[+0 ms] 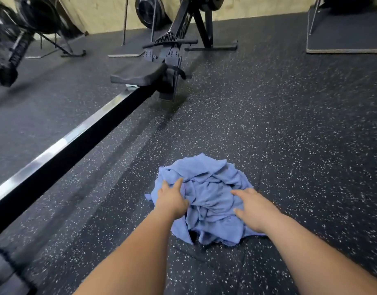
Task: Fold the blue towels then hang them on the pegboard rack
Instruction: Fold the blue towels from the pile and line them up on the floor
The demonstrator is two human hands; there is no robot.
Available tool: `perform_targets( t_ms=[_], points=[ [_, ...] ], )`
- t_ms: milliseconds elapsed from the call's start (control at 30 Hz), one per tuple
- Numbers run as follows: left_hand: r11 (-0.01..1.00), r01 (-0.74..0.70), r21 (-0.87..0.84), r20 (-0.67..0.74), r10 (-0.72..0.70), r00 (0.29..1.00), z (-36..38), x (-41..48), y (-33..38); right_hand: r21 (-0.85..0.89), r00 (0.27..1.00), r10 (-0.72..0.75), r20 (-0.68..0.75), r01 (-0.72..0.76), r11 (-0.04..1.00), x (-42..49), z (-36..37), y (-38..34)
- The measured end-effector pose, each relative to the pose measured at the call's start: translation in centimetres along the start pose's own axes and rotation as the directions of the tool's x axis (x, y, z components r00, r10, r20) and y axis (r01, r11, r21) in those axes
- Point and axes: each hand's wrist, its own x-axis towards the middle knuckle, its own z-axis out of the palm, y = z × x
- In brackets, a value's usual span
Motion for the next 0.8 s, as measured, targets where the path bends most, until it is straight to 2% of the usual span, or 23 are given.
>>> perform_targets(
  t_ms=[200,267,367,467,667,800],
  points=[
    [1.0,-0.008,-0.018,0.073,0.01,0.997,0.1,2.7,-0.4,-0.007,1.0,0.025,0.016,-0.025,1.0,1.4,1.0,0.8],
    [1.0,-0.021,-0.014,0.047,0.022,0.999,0.1,2.9,-0.4,-0.024,0.999,0.036,0.024,-0.035,0.999,1.5,1.1,0.8],
    [0.999,-0.017,-0.031,-0.099,0.014,0.995,-0.3,2.7,-1.0,-0.046,0.999,0.033,0.043,-0.031,0.998,1.3,0.8,0.5],
    [0.994,-0.038,-0.1,-0.292,0.008,0.956,-1.7,1.4,-1.0,-0.079,0.998,0.01,0.065,-0.005,0.997,0.7,-0.4,-0.1],
    [0.955,-0.228,-0.188,-0.467,0.118,0.876,-7.6,-2.8,0.7,-0.161,1.0,-0.012,0.009,0.013,0.987,-3.4,-5.5,-2.2],
    [0.885,-0.386,-0.26,-0.497,0.22,0.84,-12.0,-7.2,3.3,-0.115,0.995,-0.055,-0.081,0.046,0.992,-7.7,-8.9,-4.8]
  ],
)
